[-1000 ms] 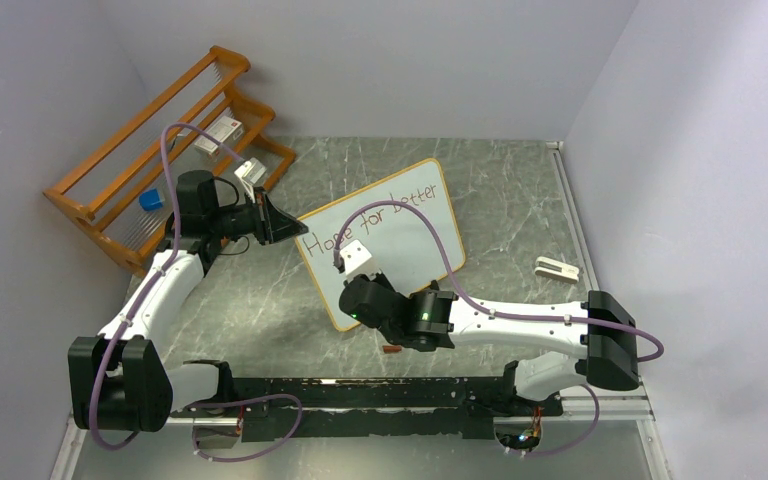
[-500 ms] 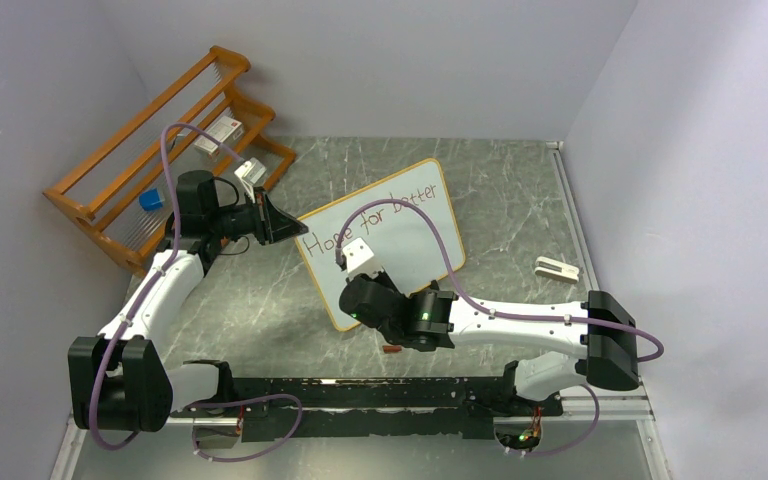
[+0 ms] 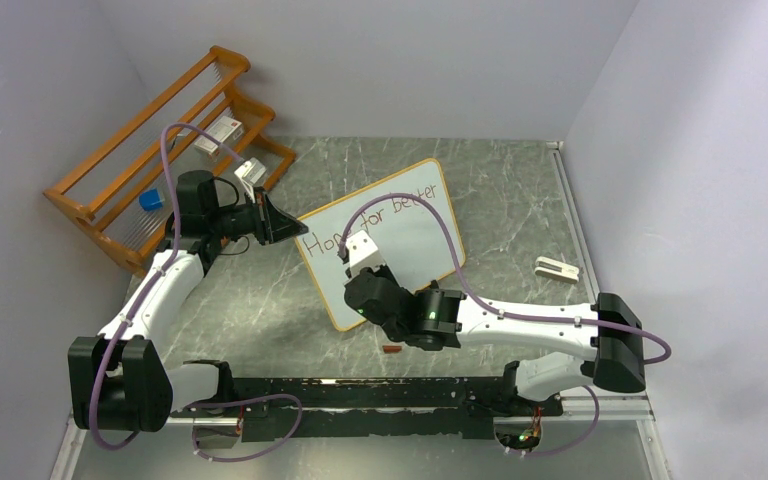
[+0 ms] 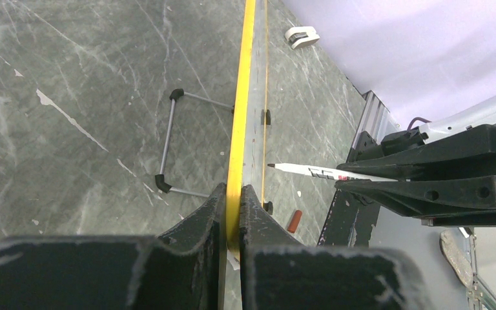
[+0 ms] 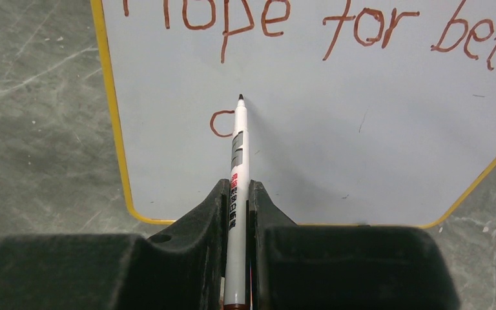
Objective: Write a sentence on the whiteboard
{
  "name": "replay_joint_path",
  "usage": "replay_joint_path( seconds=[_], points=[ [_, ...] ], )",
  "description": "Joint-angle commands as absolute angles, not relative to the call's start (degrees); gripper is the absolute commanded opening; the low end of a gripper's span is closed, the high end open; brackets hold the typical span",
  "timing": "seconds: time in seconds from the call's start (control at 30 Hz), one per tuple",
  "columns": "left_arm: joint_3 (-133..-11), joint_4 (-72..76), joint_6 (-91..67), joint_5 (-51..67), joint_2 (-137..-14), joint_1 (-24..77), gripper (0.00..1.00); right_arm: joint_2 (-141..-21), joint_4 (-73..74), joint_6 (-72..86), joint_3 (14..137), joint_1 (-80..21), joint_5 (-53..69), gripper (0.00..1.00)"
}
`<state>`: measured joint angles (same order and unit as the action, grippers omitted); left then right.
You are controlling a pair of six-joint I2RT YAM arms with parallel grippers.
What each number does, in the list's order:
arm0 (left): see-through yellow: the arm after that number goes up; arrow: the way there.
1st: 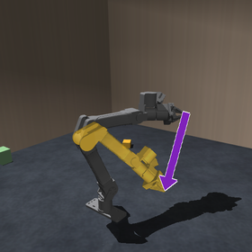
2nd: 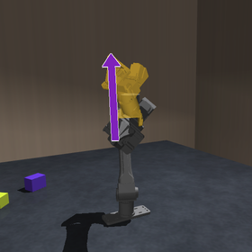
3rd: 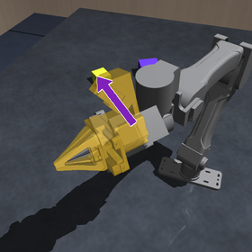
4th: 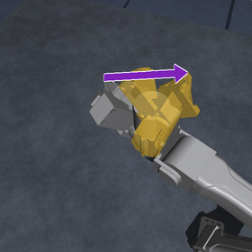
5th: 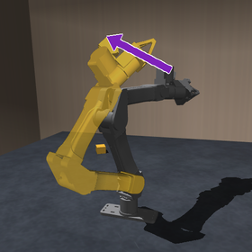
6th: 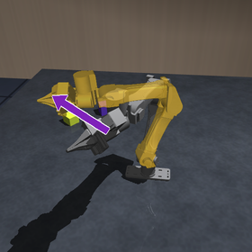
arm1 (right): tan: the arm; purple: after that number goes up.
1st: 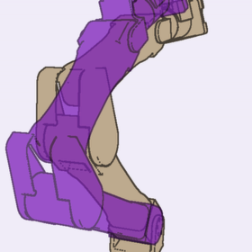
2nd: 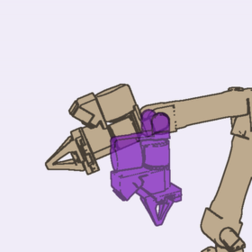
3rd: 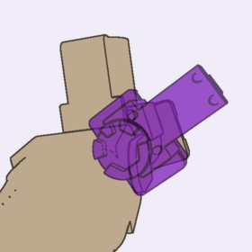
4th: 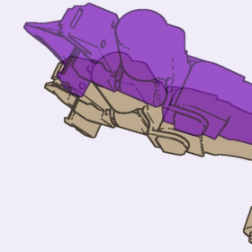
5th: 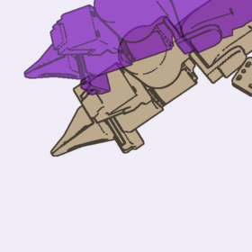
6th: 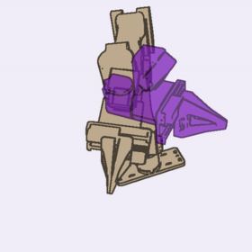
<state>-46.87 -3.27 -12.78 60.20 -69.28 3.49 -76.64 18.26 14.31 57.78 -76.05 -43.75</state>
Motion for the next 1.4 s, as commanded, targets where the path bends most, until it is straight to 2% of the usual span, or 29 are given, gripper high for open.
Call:
replay_joint_path(
  seconds=[0.0,0.5,1.37],
  points=[
    [-45.09,-8.34,-8.86,55.28,-70.93,4.48,0.05,-76.29,15.35,12.32,59.78,-75.01,-45.15,0.0],
    [-45.18,-8.28,-8.9,55.44,-71.08,4.48,0.05,-78.53,13.78,10.44,61.68,-73.0,-42.1,0.0],
    [-45.13,-8.23,-8.91,55.29,-71.1,4.48,0.05,-78.74,20.93,15.59,59.59,-72.73,-39.45,0.0]
  ],
)
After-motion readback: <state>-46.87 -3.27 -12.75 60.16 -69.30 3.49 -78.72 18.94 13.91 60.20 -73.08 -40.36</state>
